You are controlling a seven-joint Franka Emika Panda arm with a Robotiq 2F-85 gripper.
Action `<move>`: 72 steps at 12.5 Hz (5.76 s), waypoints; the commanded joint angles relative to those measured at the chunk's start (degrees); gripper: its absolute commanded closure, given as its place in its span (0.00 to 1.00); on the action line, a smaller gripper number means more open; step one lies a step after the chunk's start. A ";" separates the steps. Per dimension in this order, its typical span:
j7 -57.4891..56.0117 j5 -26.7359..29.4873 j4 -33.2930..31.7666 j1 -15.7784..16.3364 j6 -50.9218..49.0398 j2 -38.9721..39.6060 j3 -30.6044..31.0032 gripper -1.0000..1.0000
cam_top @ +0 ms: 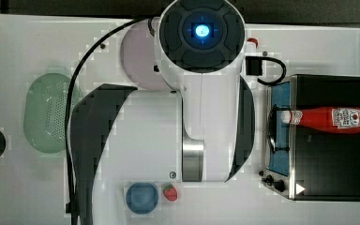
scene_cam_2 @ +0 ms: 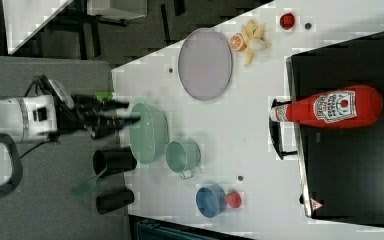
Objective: Pick Ketchup from oven and place it on table.
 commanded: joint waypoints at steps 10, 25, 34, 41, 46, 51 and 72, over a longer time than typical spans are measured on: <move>2.20 -0.07 -7.66 -2.58 -6.91 -15.78 -13.61 0.00; 2.20 6.33 -0.83 -4.64 20.37 14.21 -35.99 0.00; 2.20 15.23 -0.73 -7.12 26.23 24.83 -36.25 0.00; 2.20 15.99 -0.61 -7.27 27.48 25.21 -36.34 0.37; 1.35 14.41 10.56 -5.32 10.20 20.56 -36.03 0.37; 1.34 12.23 18.38 1.96 -0.26 14.34 -32.10 0.37; 2.01 4.11 -24.97 13.41 32.52 16.49 -15.42 0.37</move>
